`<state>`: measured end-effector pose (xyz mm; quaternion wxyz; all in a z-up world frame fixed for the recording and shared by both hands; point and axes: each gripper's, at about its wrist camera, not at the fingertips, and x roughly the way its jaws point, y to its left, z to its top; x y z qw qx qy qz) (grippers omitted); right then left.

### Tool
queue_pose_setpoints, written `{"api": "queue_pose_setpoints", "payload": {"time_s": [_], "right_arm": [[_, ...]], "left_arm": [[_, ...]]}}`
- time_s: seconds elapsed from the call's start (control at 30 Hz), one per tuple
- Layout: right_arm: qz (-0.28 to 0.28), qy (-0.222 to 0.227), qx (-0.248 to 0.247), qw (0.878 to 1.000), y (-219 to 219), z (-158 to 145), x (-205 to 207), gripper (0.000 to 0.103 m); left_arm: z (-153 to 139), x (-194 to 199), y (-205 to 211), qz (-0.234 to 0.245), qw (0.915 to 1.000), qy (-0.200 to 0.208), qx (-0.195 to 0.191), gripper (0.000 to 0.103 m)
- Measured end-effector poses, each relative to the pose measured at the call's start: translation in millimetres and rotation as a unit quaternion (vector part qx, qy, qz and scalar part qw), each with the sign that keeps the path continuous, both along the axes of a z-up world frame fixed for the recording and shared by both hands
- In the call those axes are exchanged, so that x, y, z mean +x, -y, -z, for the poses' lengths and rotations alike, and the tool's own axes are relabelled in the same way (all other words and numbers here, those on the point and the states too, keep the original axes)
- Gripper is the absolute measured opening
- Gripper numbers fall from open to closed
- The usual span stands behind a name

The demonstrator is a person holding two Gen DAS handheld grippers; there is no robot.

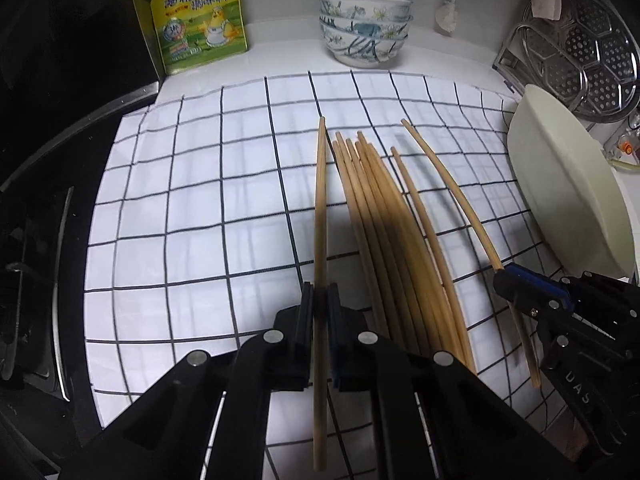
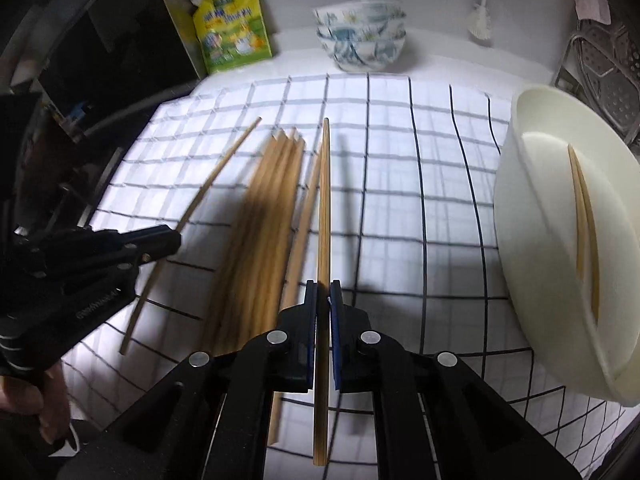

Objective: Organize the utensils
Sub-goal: 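Carry the left tool's chopstick over the basin while the right tool carries its own, then open the left tool into the basin while the right tool releases its chopstick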

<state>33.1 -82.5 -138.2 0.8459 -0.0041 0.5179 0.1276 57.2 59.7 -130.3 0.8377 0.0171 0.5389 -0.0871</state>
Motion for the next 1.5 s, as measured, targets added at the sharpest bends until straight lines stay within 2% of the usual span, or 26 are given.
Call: {"api": "queue_pose_setpoints", "payload": {"time_s": [0.2,0.37,0.6,0.77,0.87,1.03,1.23,1.5], "right_arm": [[-0.007,0.032,0.030,0.999,10.7,-38.4,-0.9,0.006],[0.009,0.063,0.034,0.997,43.6,-70.2,-2.0,0.006],[0.065,0.085,0.019,0.994,127.7,-95.0,-3.6,0.006],[0.115,0.085,0.011,0.990,193.4,-99.1,-1.9,0.006],[0.139,0.078,0.011,0.987,226.9,-91.8,1.7,0.006],[0.154,0.053,0.019,0.986,260.5,-69.7,10.0,0.006],[0.149,0.030,0.033,0.988,269.1,-44.3,17.7,0.006],[0.160,0.003,0.039,0.986,282.5,-20.4,20.4,0.006]], "left_arm": [[-37.7,-4.5,11.1,-0.003,0.9996,0.027,-0.005,0.008],[-69.4,-4.3,40.4,0.016,0.9983,0.054,-0.015,0.007],[-100.2,7.7,121.3,0.074,0.9932,0.078,-0.044,0.007],[-112.3,21.2,188.0,0.116,0.9869,0.086,-0.071,0.007],[-109.6,30.5,224.1,0.134,0.9843,0.088,-0.074,0.007],[-86.4,44.3,268.5,0.149,0.9846,0.059,-0.070,0.007],[-54.3,50.9,295.0,0.160,0.9857,0.027,-0.047,0.007],[-30.2,59.0,305.5,0.151,0.9881,0.003,-0.027,0.008]]}}
